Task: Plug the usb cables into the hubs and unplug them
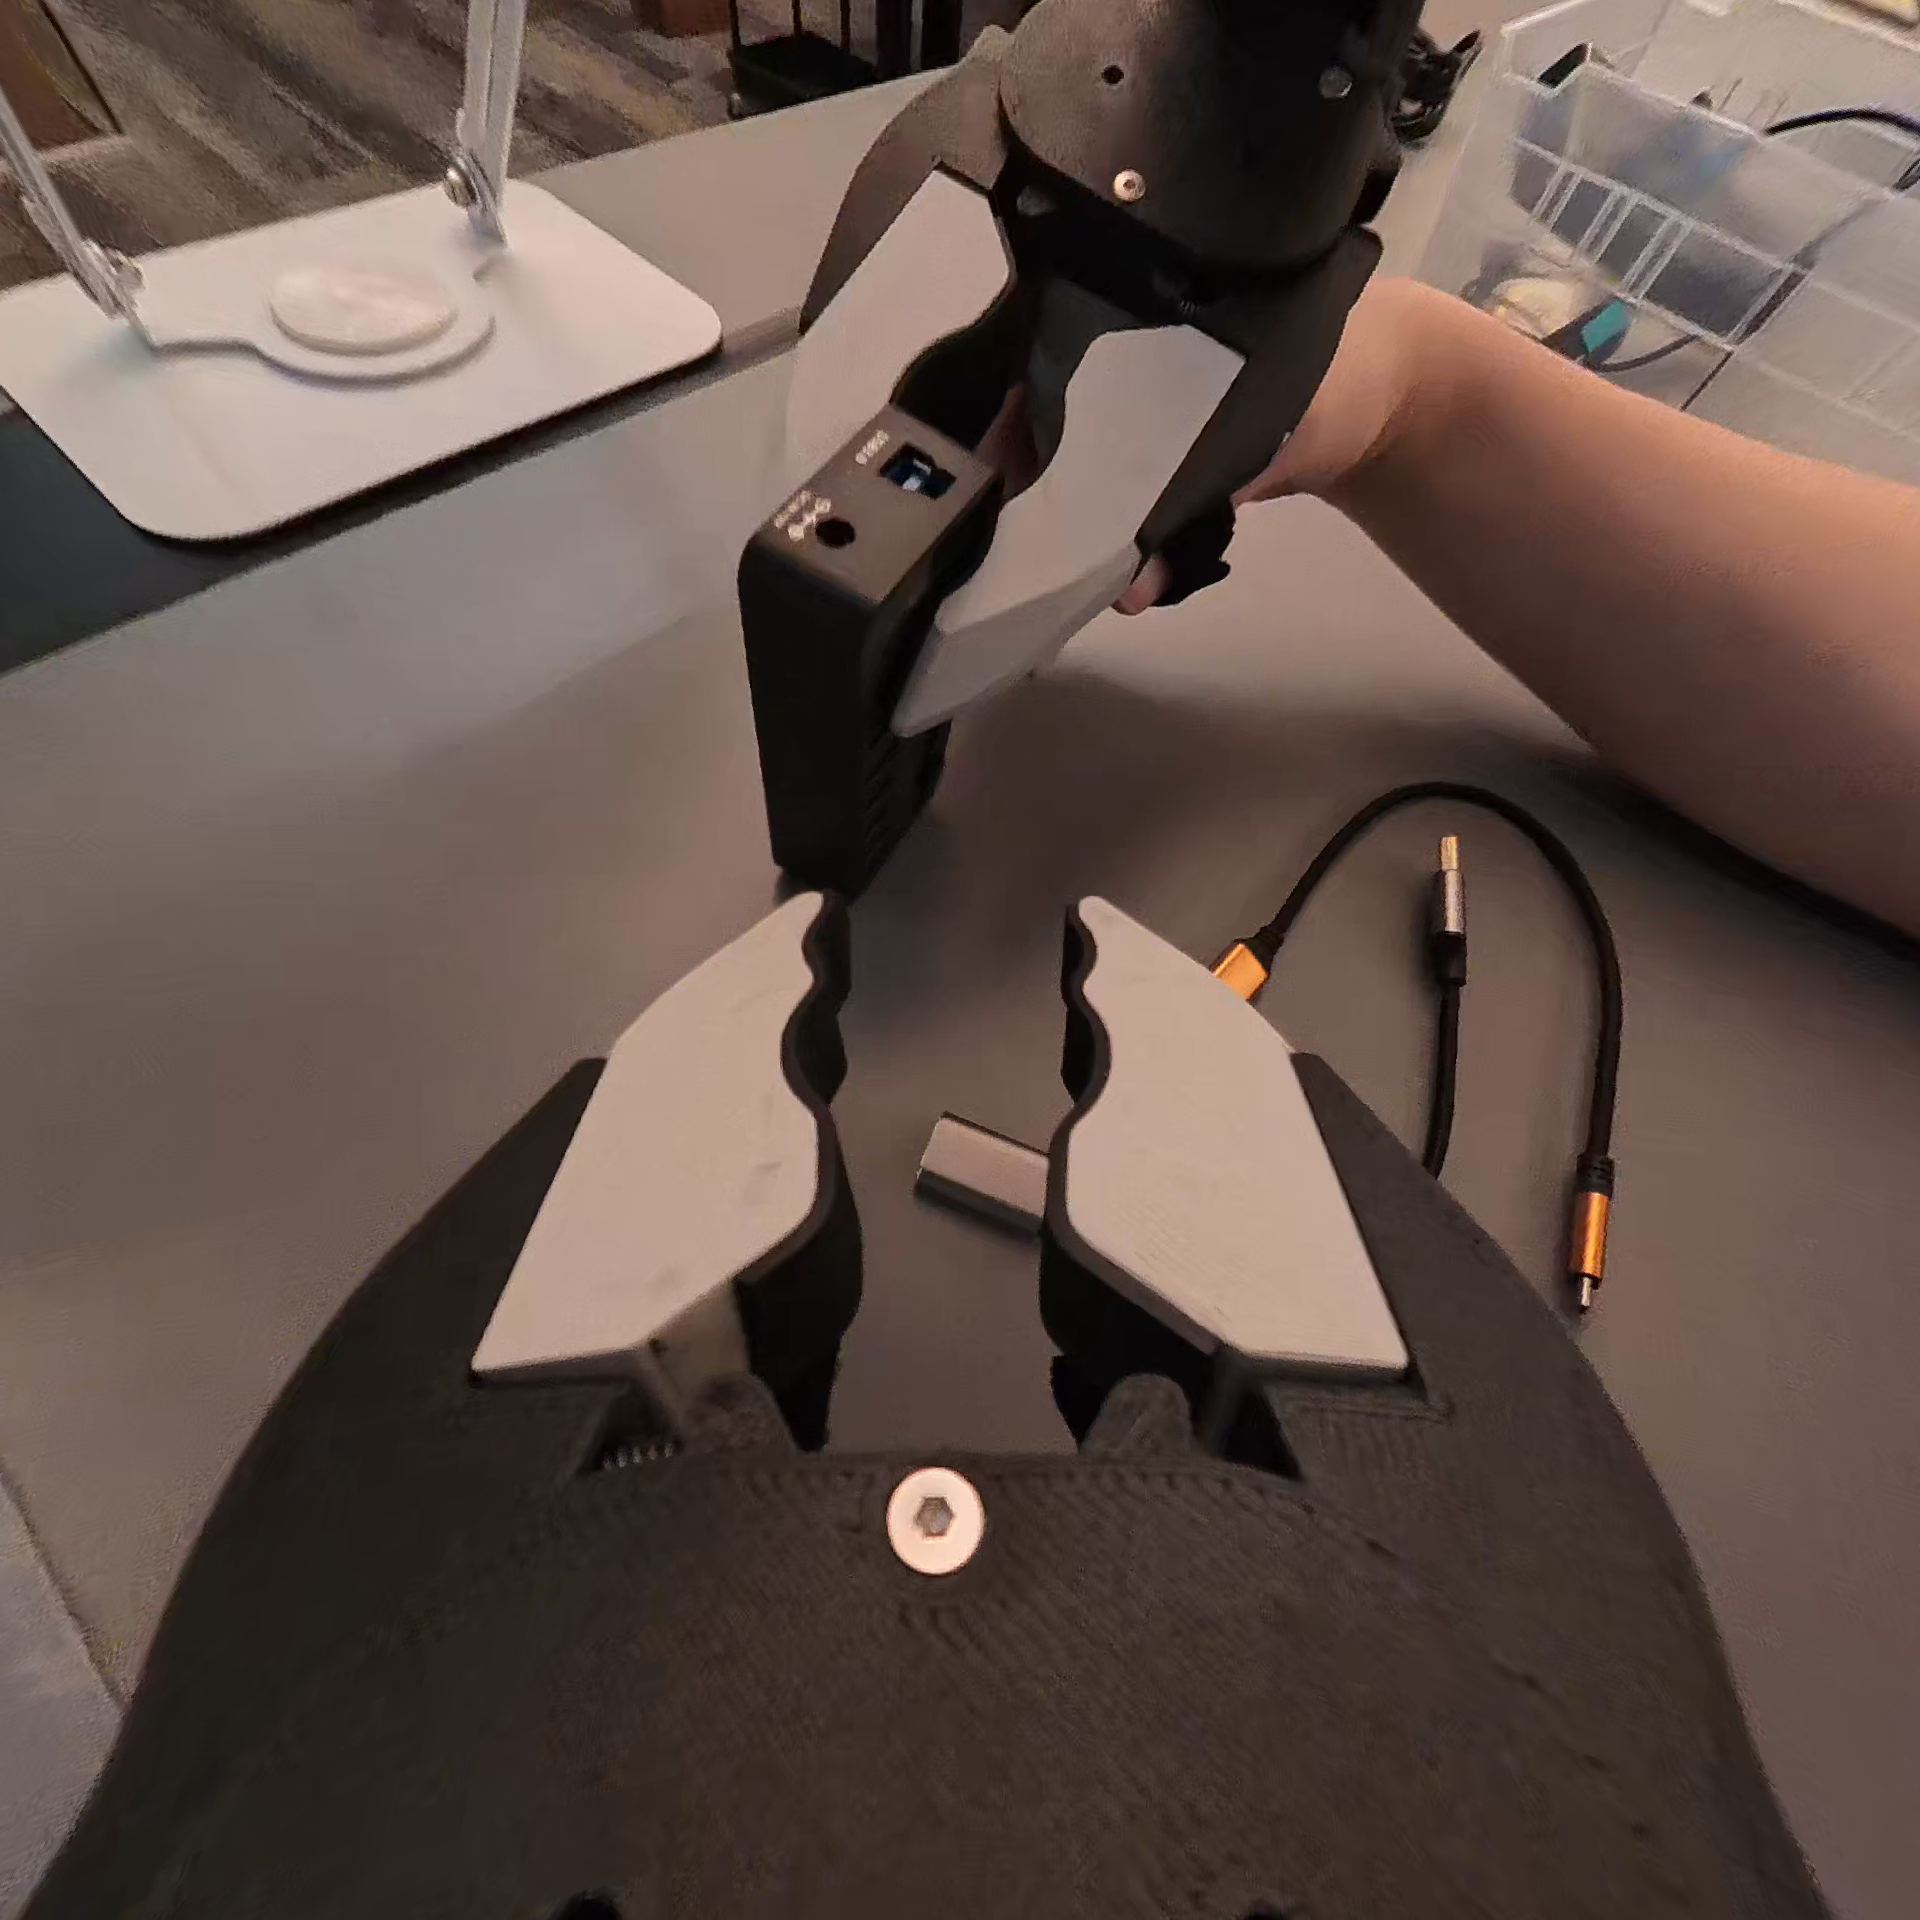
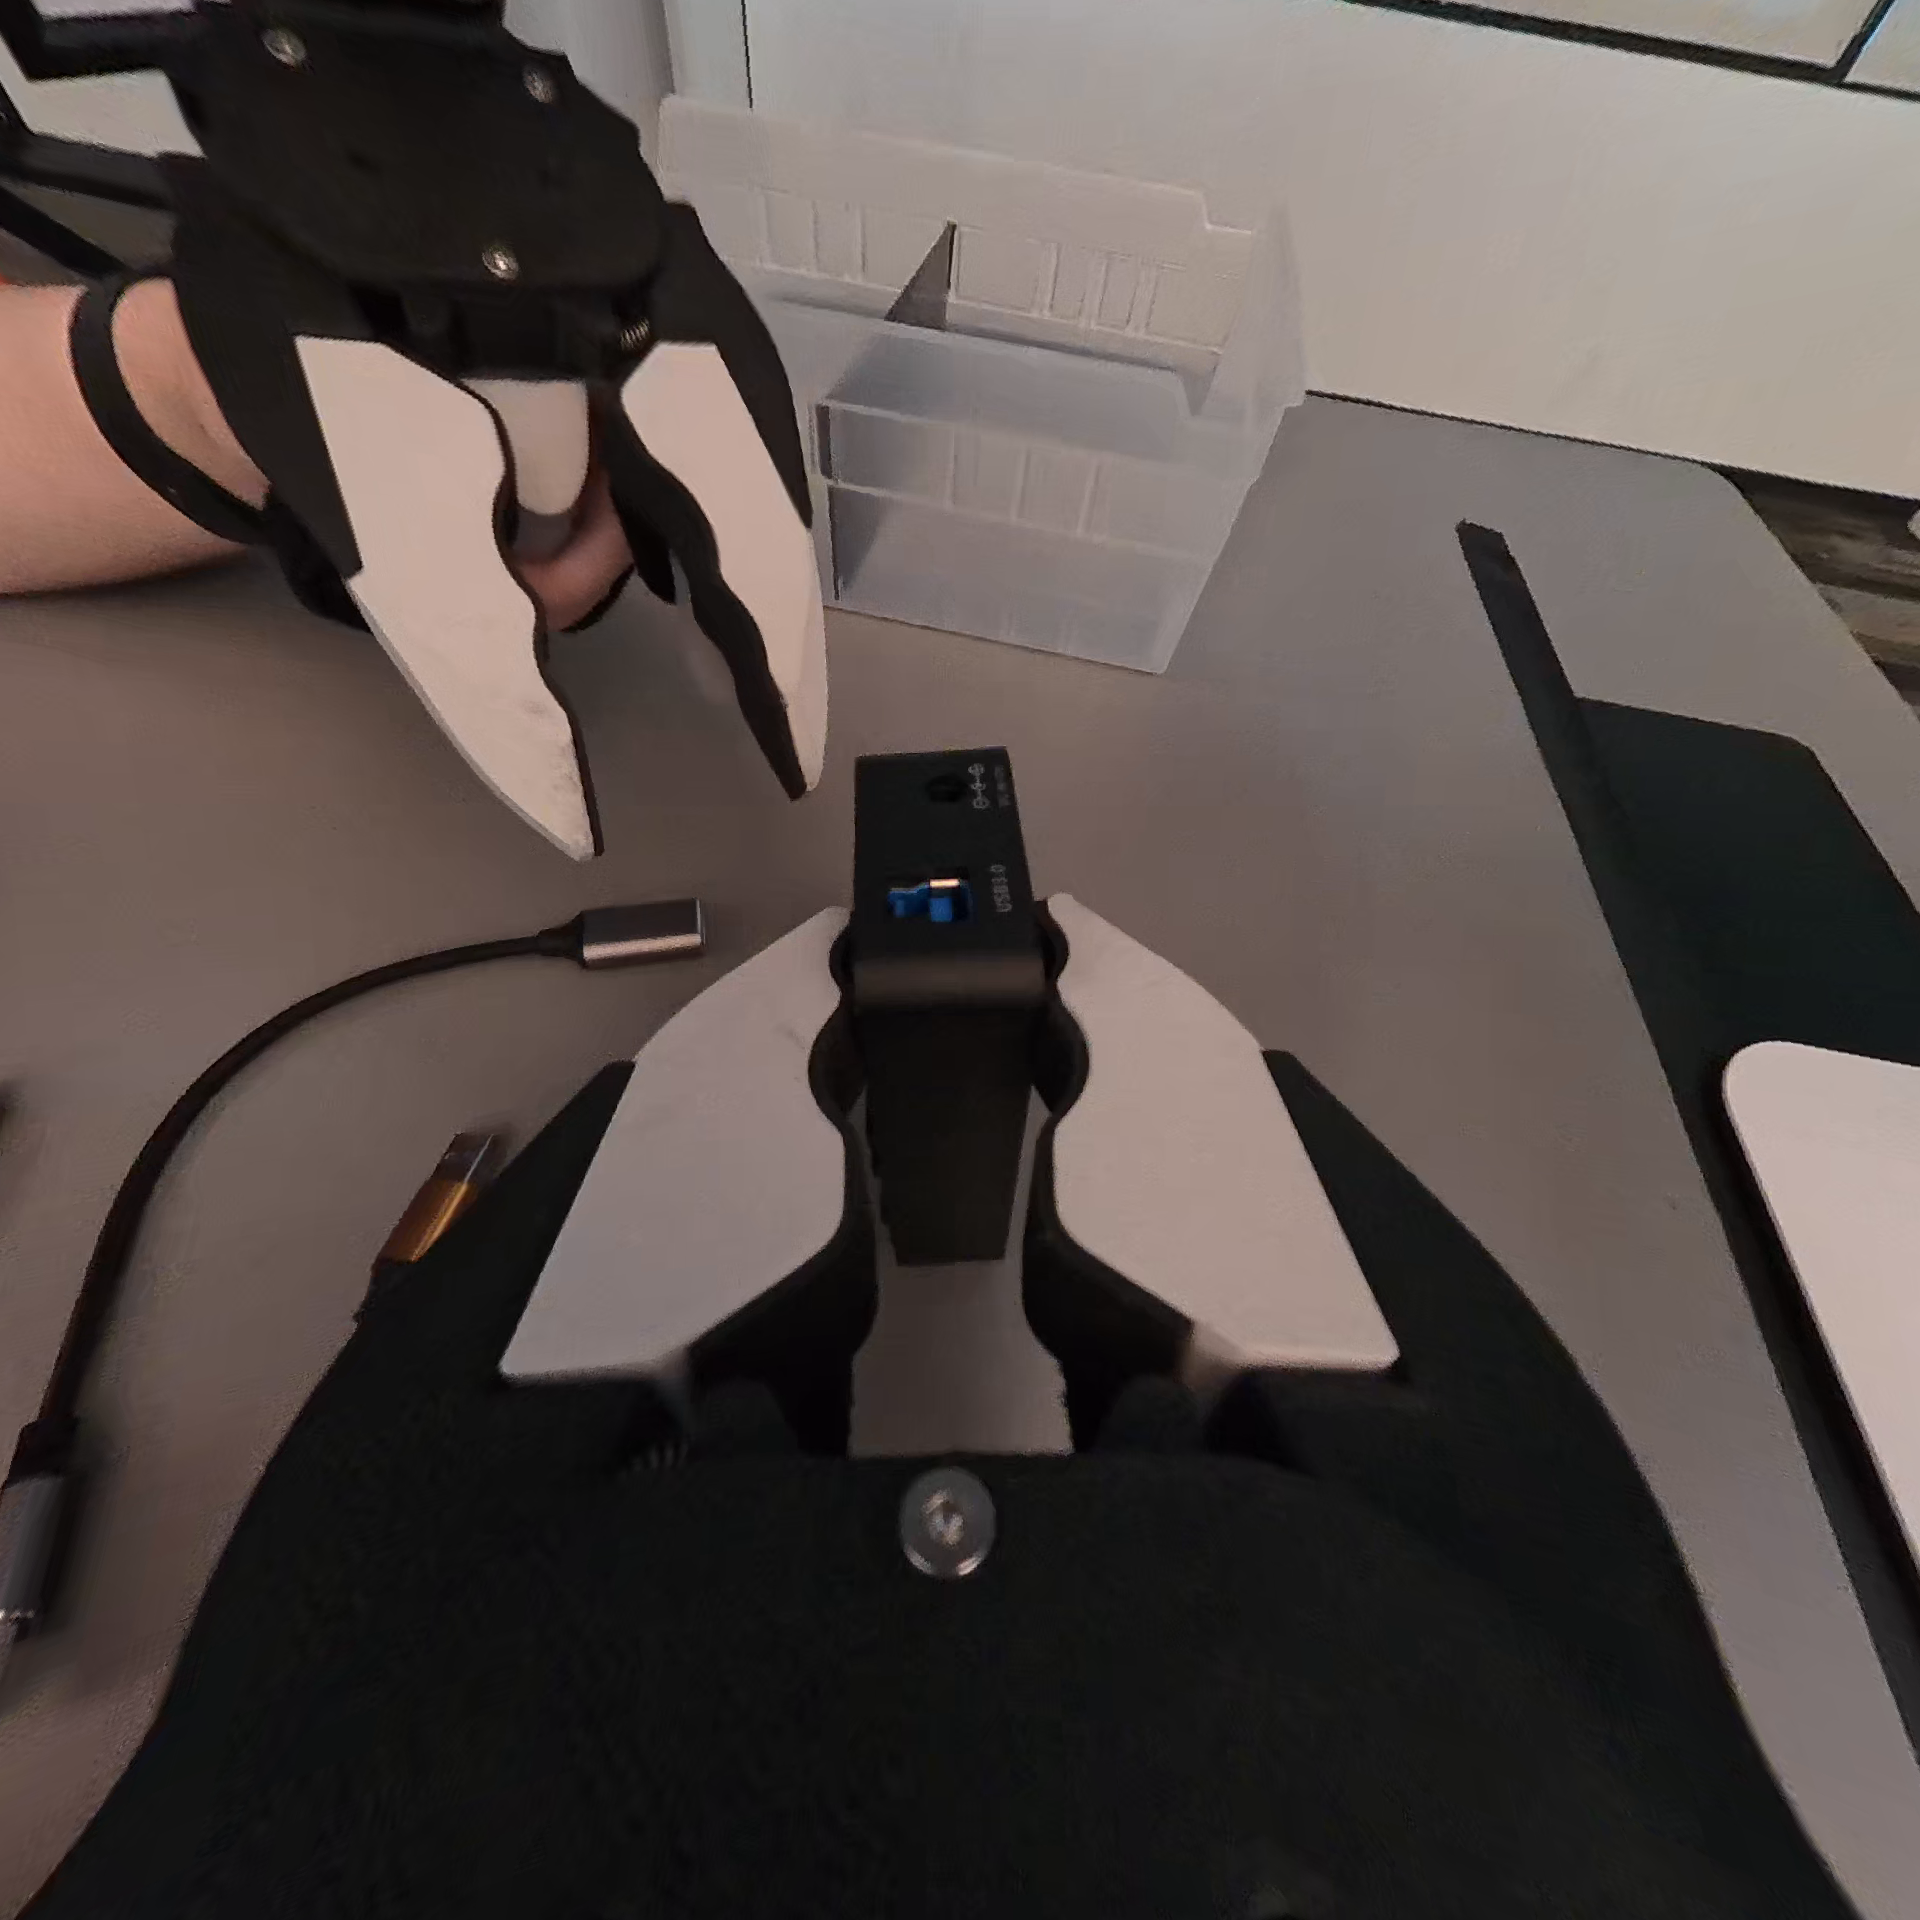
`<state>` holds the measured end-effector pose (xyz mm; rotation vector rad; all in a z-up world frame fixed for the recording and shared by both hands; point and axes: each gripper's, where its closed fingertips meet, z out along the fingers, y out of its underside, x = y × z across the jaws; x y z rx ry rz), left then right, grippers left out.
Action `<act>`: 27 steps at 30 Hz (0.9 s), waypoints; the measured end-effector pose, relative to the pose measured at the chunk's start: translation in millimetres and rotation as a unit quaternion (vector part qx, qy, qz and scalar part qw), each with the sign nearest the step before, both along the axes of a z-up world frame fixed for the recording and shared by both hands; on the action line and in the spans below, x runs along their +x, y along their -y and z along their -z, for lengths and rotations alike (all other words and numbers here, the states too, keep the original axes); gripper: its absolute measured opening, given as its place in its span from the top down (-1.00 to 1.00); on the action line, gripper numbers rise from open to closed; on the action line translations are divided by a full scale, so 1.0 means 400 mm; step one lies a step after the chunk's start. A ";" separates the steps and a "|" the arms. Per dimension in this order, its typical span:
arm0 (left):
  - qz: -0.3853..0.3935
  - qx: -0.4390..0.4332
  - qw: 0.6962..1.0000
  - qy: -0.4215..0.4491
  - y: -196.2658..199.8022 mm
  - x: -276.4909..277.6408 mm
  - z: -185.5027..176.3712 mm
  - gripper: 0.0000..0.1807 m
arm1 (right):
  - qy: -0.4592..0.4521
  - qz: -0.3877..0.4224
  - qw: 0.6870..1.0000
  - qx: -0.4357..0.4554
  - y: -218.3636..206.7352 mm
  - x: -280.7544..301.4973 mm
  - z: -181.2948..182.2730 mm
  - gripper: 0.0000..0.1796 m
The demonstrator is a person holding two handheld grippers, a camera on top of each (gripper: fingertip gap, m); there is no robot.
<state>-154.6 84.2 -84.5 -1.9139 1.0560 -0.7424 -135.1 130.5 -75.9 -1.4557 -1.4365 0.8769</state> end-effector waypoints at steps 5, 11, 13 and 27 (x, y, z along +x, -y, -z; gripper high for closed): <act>0.001 -0.032 0.999 0.036 -0.002 -0.002 -0.005 0.58 | -0.029 -0.009 0.999 -0.024 -0.002 0.012 0.000 0.66; 0.000 -0.039 0.999 0.034 -0.004 -0.002 0.006 0.57 | -0.050 0.000 0.998 -0.028 0.006 0.033 -0.026 0.52; 0.003 -0.038 0.999 0.028 -0.002 0.000 0.010 0.56 | -0.052 0.010 0.998 -0.024 0.006 0.040 -0.029 0.49; -0.005 -0.030 0.999 0.013 -0.010 0.001 0.029 0.55 | -0.004 0.128 0.986 0.108 0.118 0.180 -0.116 0.49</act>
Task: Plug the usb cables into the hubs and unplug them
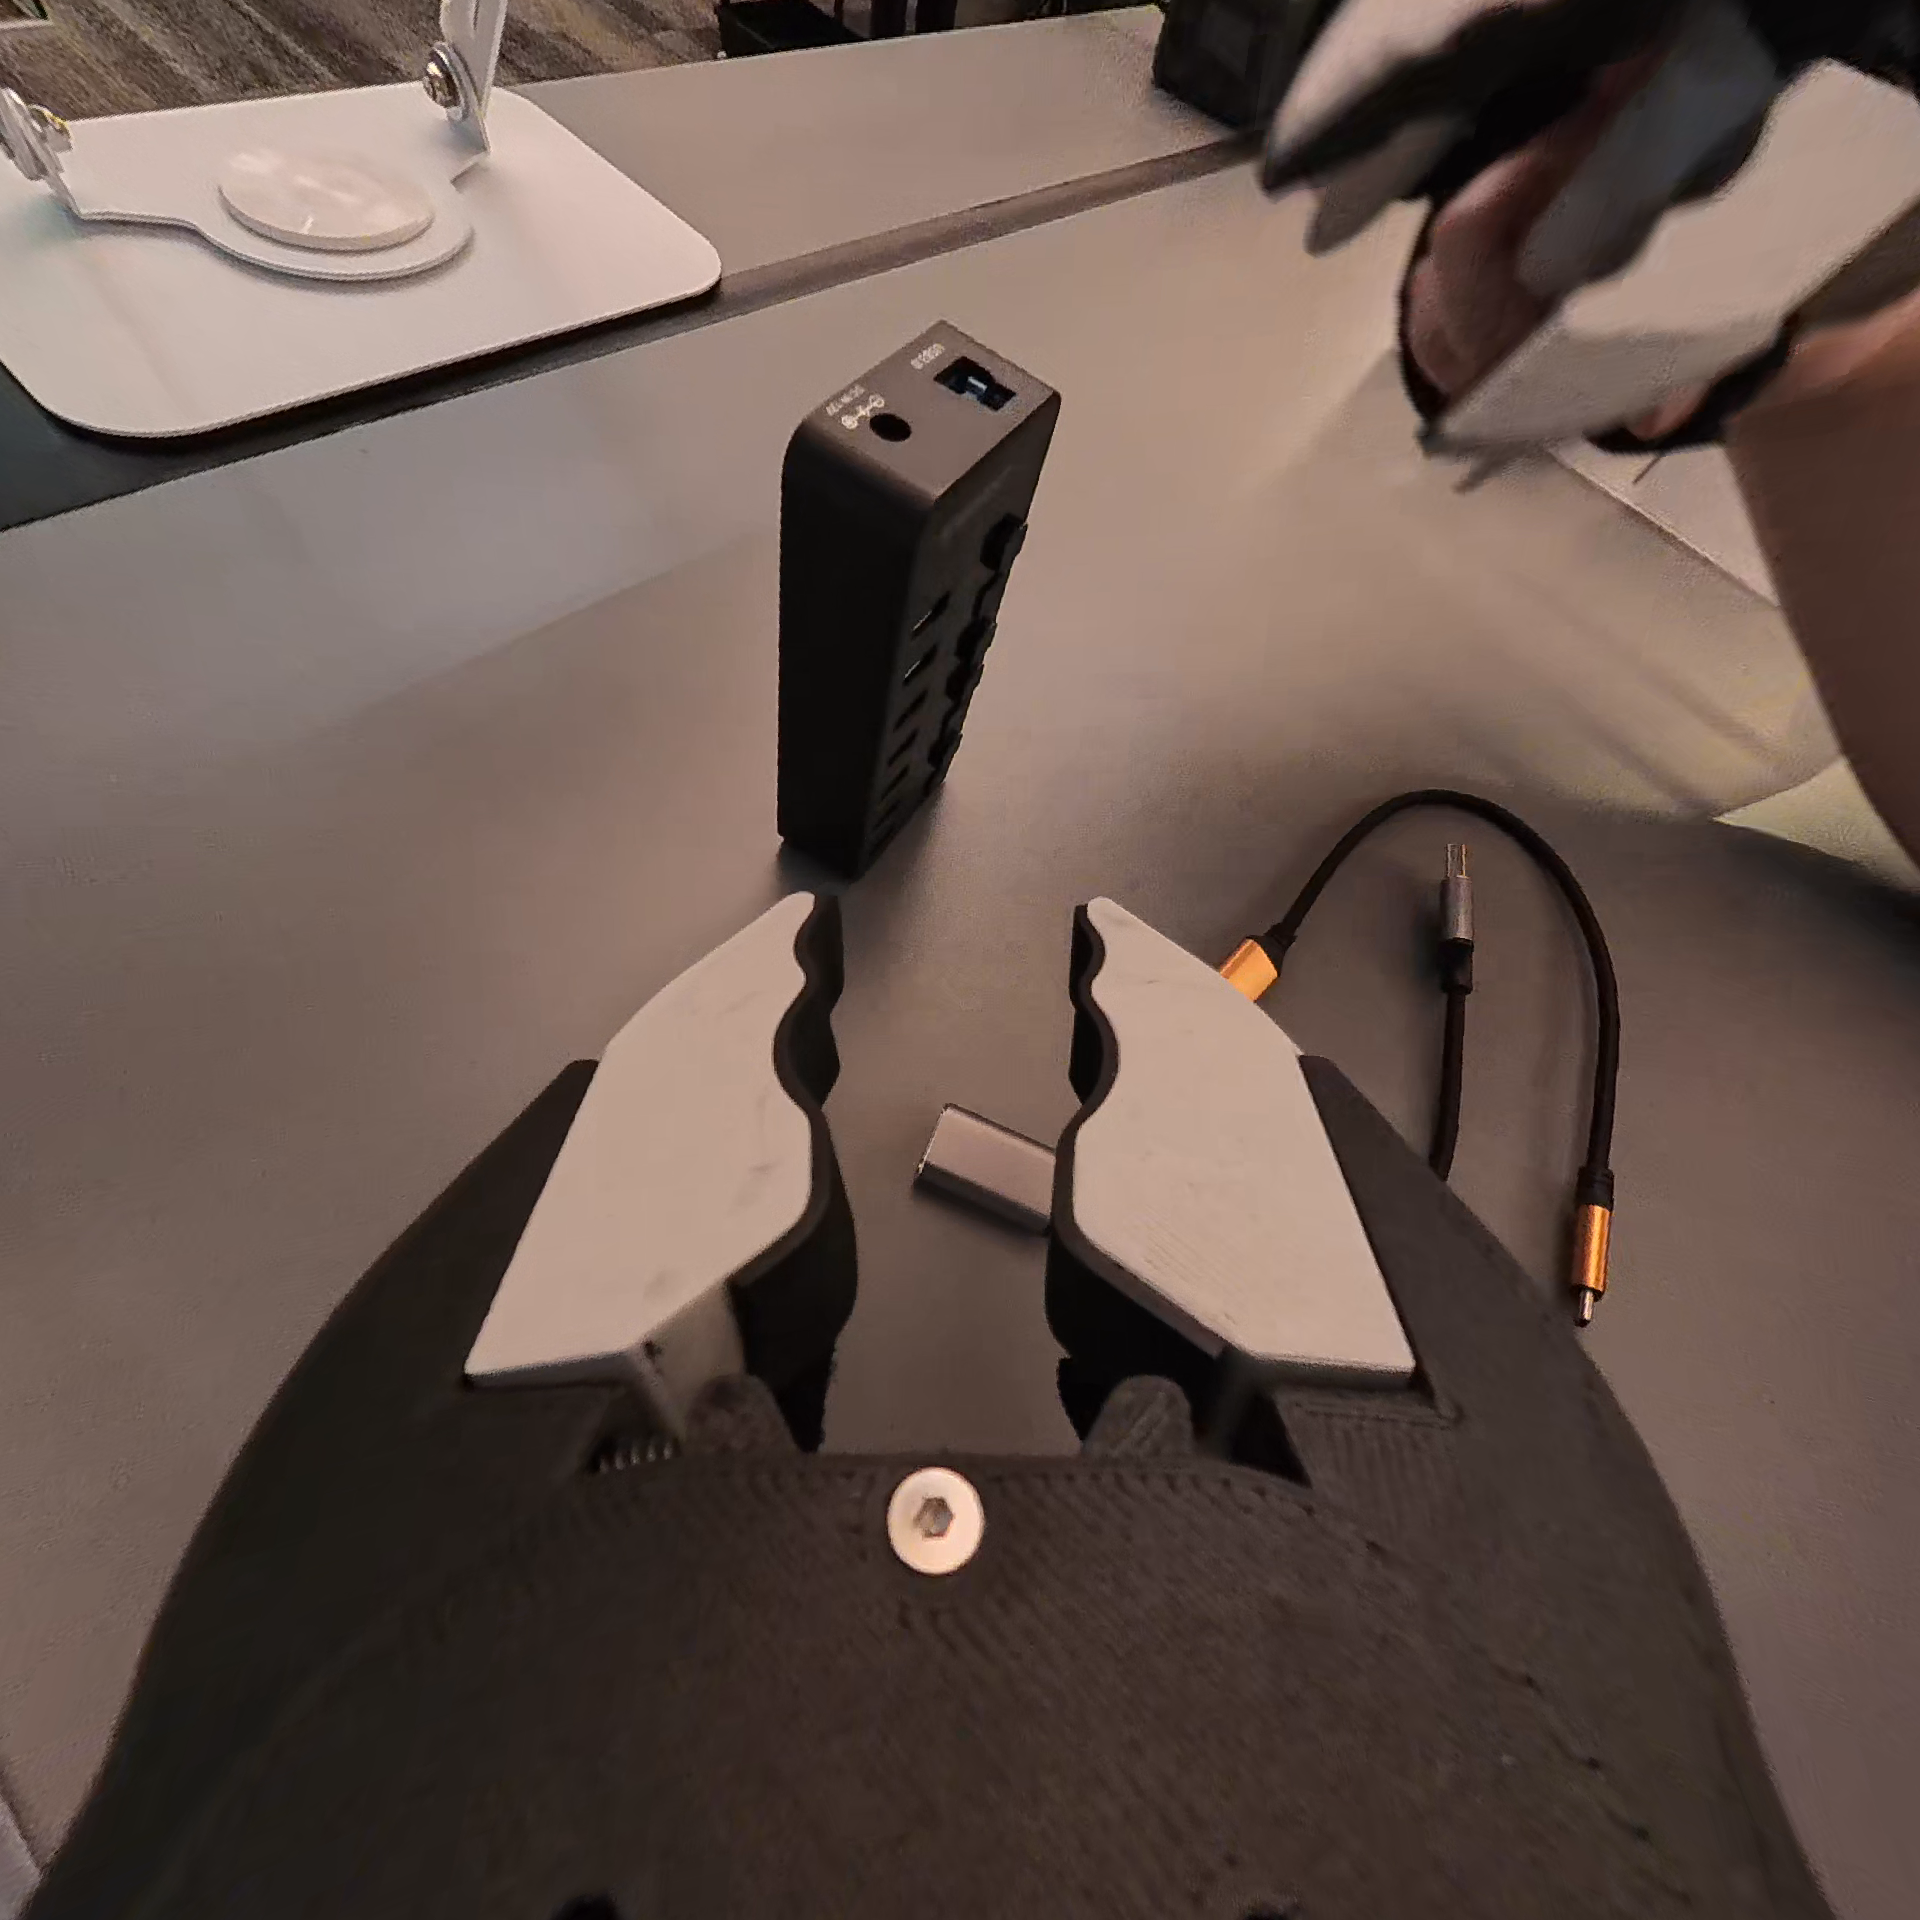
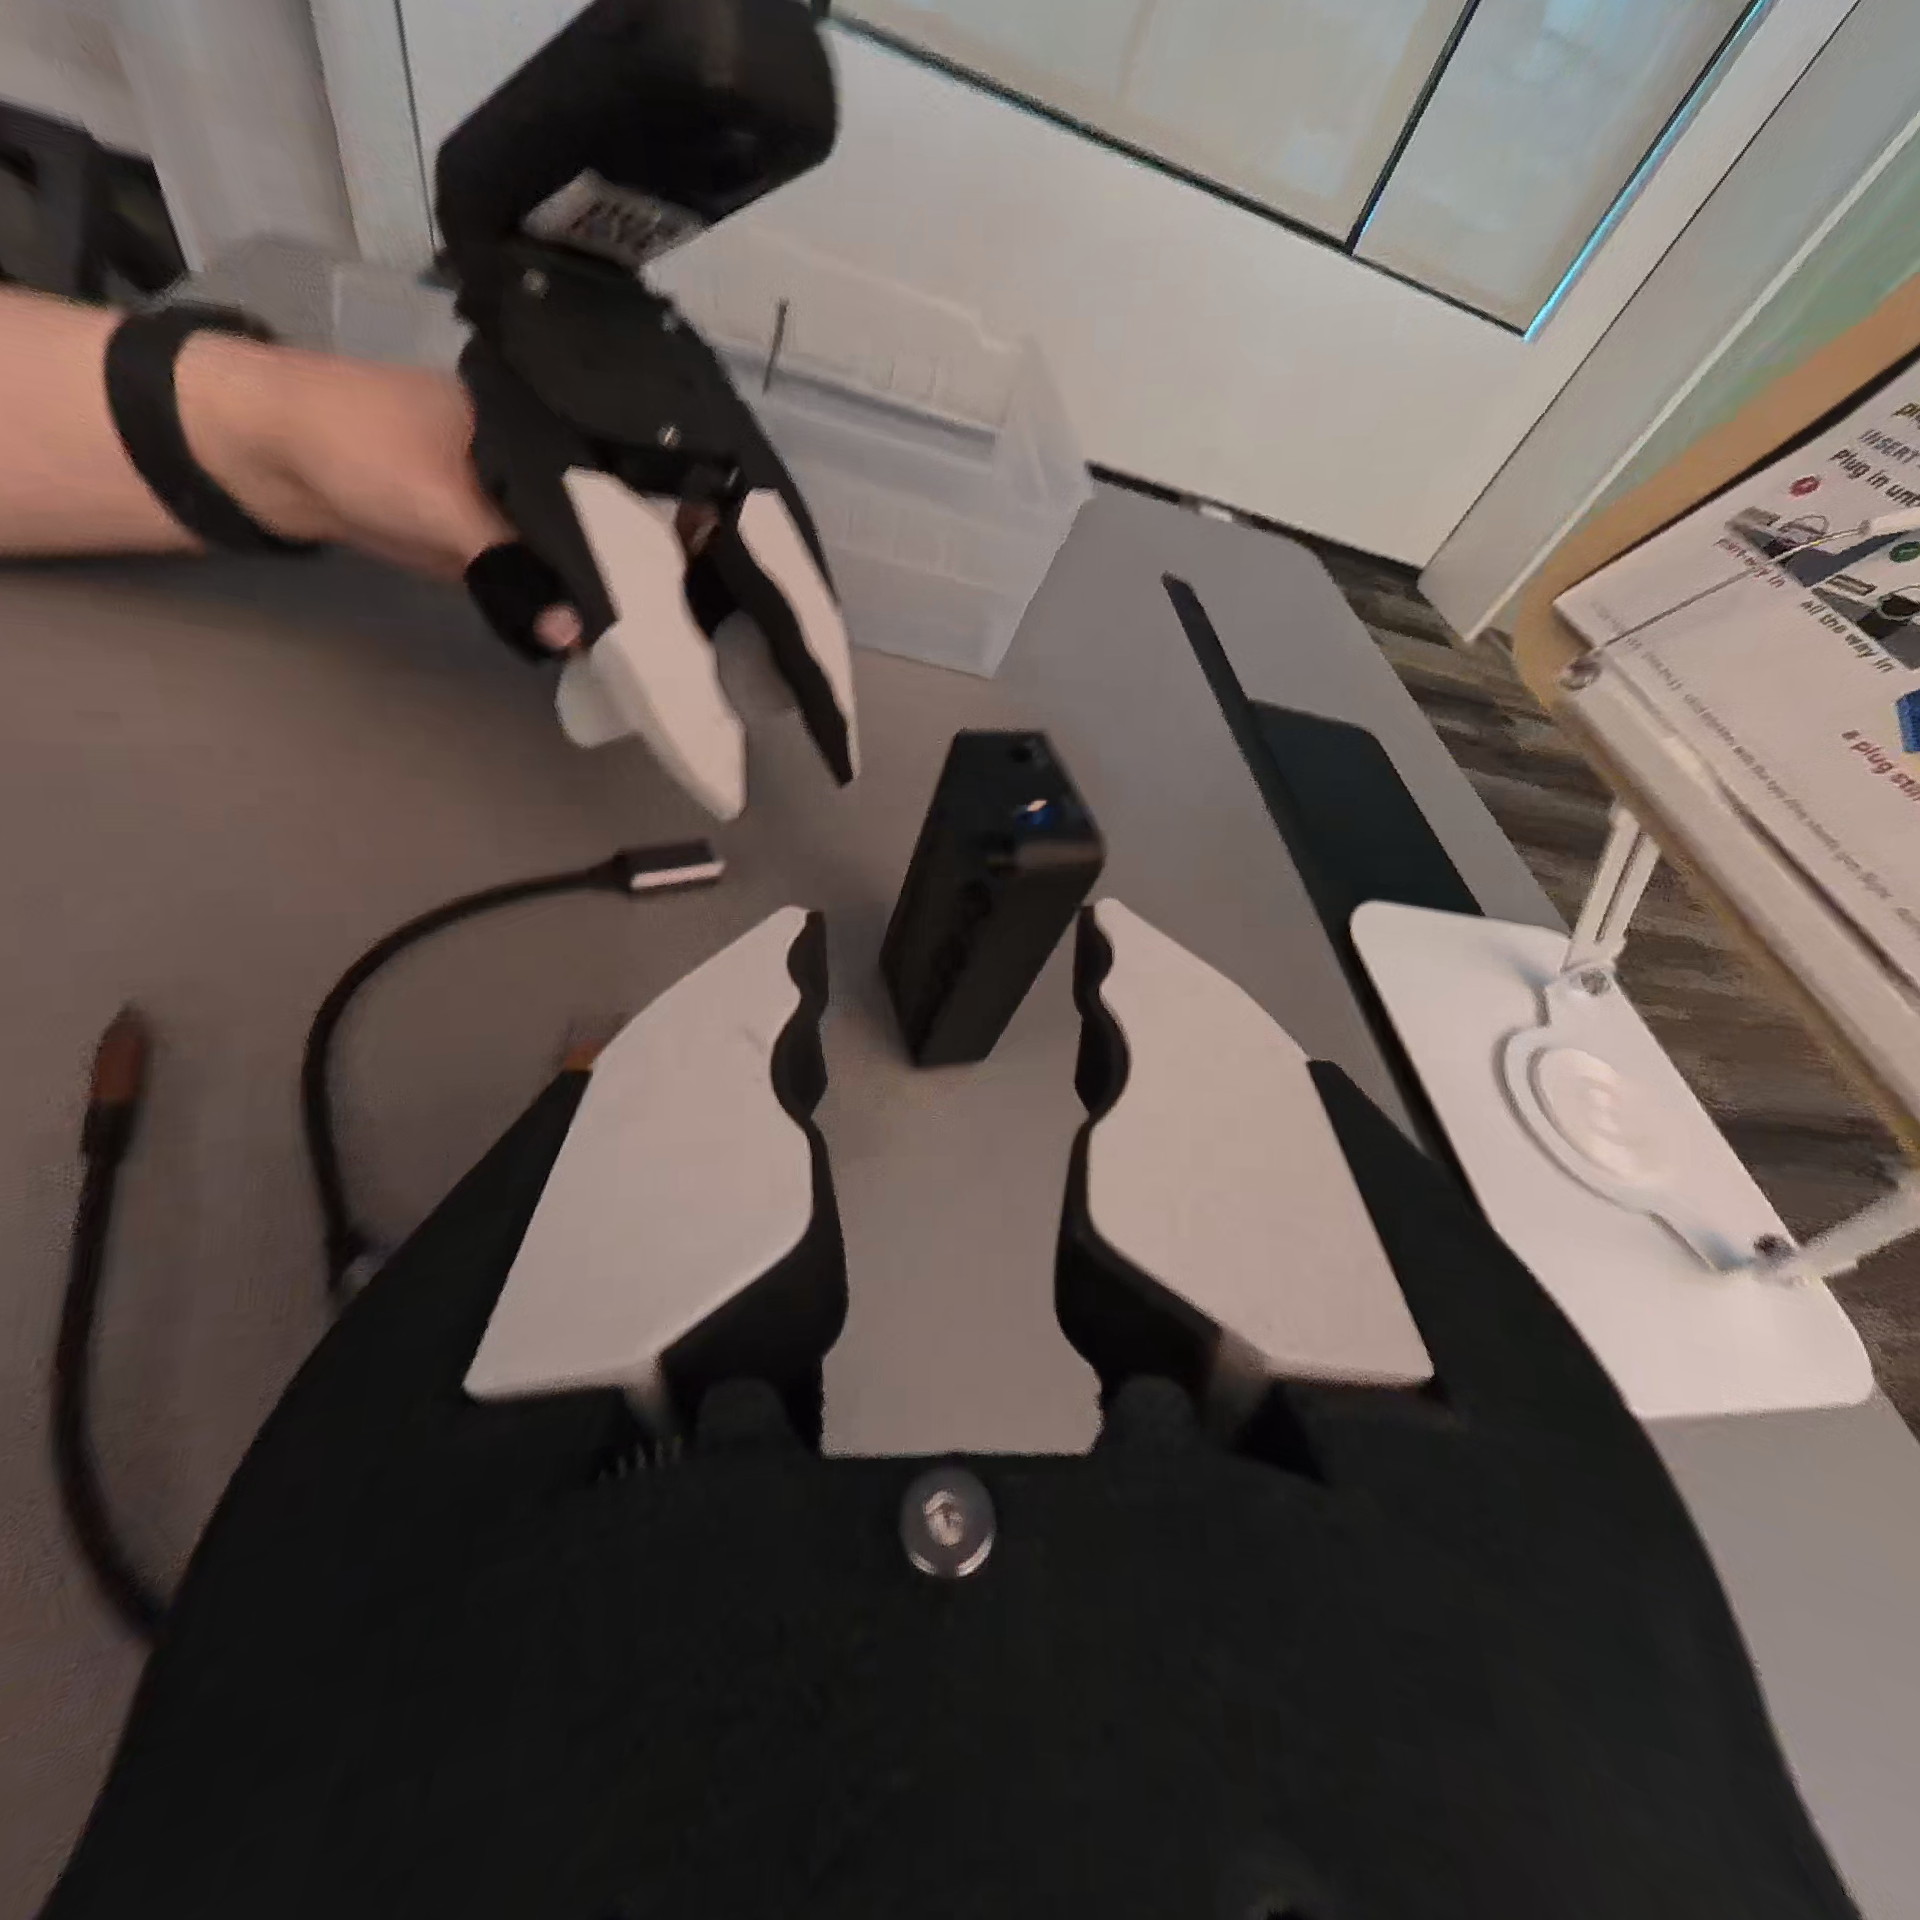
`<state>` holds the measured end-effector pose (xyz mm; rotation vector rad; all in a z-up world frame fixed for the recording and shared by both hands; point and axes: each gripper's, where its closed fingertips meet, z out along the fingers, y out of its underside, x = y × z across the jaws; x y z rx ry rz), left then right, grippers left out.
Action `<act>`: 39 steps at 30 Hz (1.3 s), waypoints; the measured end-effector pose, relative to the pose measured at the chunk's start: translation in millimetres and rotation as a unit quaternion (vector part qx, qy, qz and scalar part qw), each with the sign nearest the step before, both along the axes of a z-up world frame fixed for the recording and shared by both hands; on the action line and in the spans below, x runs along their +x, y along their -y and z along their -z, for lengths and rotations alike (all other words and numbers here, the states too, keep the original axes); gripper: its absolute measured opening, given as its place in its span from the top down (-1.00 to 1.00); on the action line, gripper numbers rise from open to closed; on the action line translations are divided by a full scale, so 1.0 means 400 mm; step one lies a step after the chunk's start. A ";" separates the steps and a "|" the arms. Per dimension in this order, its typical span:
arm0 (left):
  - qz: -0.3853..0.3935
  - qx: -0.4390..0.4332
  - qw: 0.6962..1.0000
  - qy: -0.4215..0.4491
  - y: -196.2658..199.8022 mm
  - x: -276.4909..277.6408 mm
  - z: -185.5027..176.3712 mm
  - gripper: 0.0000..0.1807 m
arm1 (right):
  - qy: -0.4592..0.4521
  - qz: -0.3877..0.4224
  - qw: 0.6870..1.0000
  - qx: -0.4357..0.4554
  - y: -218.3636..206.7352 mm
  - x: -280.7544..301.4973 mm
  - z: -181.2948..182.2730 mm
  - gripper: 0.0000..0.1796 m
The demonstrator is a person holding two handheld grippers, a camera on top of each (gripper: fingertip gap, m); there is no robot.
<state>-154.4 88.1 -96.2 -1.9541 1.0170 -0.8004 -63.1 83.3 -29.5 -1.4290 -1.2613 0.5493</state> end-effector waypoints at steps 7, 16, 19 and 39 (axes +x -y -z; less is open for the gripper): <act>0.012 0.018 1.000 0.010 0.021 0.015 -0.033 0.55 | 0.022 -0.119 0.990 -0.076 0.309 -0.033 0.124 0.71; 0.040 0.029 0.998 0.035 0.062 0.043 -0.076 0.55 | 0.164 -0.114 0.970 -0.136 0.410 -0.071 0.295 0.80; 0.046 0.013 0.996 0.077 0.069 0.043 -0.106 0.55 | 0.176 -0.130 0.960 -0.175 0.428 -0.072 0.304 0.94; 0.038 0.010 0.997 0.068 0.056 0.025 -0.099 0.57 | 0.214 0.091 0.952 -0.201 0.199 -0.050 0.307 0.85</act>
